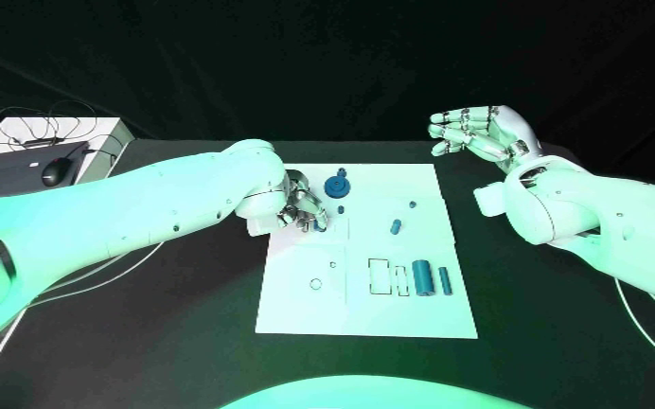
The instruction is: Assemble the parts on the task board
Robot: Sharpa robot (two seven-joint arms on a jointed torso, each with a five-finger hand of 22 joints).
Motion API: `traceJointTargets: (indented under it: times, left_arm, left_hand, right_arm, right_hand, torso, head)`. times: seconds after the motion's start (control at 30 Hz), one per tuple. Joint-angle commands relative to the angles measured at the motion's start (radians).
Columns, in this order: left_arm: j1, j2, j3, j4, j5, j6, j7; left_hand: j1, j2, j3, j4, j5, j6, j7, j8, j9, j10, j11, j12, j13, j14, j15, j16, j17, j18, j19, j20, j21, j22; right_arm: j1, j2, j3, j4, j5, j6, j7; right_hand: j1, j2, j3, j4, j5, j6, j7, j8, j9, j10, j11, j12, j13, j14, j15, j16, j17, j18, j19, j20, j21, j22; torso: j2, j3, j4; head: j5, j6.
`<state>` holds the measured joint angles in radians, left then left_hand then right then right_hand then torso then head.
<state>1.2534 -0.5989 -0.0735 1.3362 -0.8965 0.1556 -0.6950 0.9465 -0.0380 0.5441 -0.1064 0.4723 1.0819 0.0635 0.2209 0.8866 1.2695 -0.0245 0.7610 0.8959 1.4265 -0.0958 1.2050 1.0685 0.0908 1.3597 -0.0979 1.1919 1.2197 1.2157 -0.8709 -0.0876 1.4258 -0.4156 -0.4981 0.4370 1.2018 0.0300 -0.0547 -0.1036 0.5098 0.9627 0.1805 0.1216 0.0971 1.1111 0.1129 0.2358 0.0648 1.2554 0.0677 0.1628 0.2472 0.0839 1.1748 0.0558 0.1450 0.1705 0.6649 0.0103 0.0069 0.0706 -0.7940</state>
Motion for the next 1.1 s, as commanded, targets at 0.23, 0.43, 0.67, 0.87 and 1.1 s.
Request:
traceJointTargets:
  times: [0.23, 0.43, 0.67, 0.87, 1.1]
  left_arm:
    - [-0.001, 0.010, 0.000, 0.000, 0.000, 0.034, 0.004]
    - [-0.001, 0.014, 0.000, 0.000, 0.000, 0.045, 0.004]
    - [0.000, 0.016, 0.000, 0.000, -0.001, 0.048, 0.004]
    - [0.000, 0.016, 0.000, 0.001, -0.001, 0.048, 0.004]
    - [-0.001, 0.018, 0.000, 0.002, -0.002, 0.045, 0.004]
  left_hand:
    - [0.003, 0.020, 0.092, -0.108, -0.001, 0.070, -0.057, 0.003, -0.002, 0.057, -0.043, 0.002, 0.006, 0.001, -0.006, 0.007, -0.001, -0.009, -0.001, -0.005, -0.005, 0.004]
    - [0.000, 0.028, 0.061, -0.096, -0.003, 0.094, -0.070, 0.007, 0.006, 0.071, -0.048, 0.010, 0.015, 0.003, -0.007, 0.013, 0.002, -0.012, -0.001, -0.003, -0.006, 0.005]
    - [-0.002, 0.037, 0.044, -0.088, -0.007, 0.112, -0.078, 0.015, 0.011, 0.084, -0.050, 0.015, 0.022, 0.004, -0.007, 0.019, 0.006, -0.015, 0.002, -0.003, -0.004, 0.007]
    - [-0.013, 0.043, 0.047, -0.092, -0.005, 0.126, -0.083, 0.014, 0.010, 0.098, -0.052, 0.013, 0.022, 0.006, -0.005, 0.031, 0.014, -0.020, 0.006, 0.001, 0.002, 0.014]
    - [-0.025, 0.051, 0.048, -0.097, -0.007, 0.135, -0.084, 0.007, 0.007, 0.104, -0.052, 0.009, 0.020, 0.006, -0.004, 0.035, 0.016, -0.022, 0.006, 0.002, 0.005, 0.018]
  right_arm:
    - [0.001, -0.001, 0.001, 0.003, 0.003, 0.018, 0.008]
    - [0.001, 0.000, 0.001, 0.002, 0.003, 0.020, 0.006]
    - [0.001, 0.000, 0.000, 0.002, 0.002, 0.022, 0.005]
    - [0.001, 0.000, 0.000, 0.001, 0.001, 0.024, 0.003]
    - [0.001, 0.000, 0.000, 0.001, 0.001, 0.026, 0.002]
  right_hand:
    - [0.005, 0.001, 0.009, -0.004, 0.010, -0.006, 0.004, 0.000, 0.001, -0.001, 0.002, -0.005, -0.001, -0.012, 0.002, 0.013, -0.011, -0.015, -0.011, 0.002, 0.010, -0.009]
    - [0.006, 0.000, 0.011, -0.005, 0.014, -0.008, 0.005, 0.000, 0.001, -0.003, 0.003, -0.006, -0.001, -0.015, 0.003, 0.017, -0.015, -0.015, -0.014, 0.002, 0.013, -0.013]
    - [0.006, -0.001, 0.014, -0.007, 0.026, -0.009, 0.005, 0.000, 0.001, -0.004, 0.003, -0.006, -0.001, -0.018, 0.003, 0.020, -0.019, -0.015, -0.015, 0.003, 0.016, -0.016]
    - [0.006, -0.002, 0.018, -0.009, 0.037, -0.009, 0.006, -0.001, 0.000, -0.004, 0.003, -0.007, -0.001, -0.019, 0.003, 0.022, -0.021, -0.015, -0.017, 0.003, 0.018, -0.018]
    - [0.005, -0.004, 0.021, -0.012, 0.048, -0.009, 0.006, -0.001, 0.000, -0.004, 0.003, -0.008, -0.001, -0.020, 0.003, 0.025, -0.023, -0.015, -0.018, 0.003, 0.021, -0.021]
  torso:
    - [0.000, -0.0008, 0.0010]
    - [0.000, -0.0006, 0.0011]
    - [0.000, -0.0007, 0.0005]
    - [0.000, -0.0008, 0.0006]
    - [0.000, -0.0008, 0.0005]
  head:
    - [-0.002, -0.003]
    - [-0.002, -0.003]
    - [-0.001, -0.003]
    - [-0.001, -0.003]
    - [-0.002, -0.003]
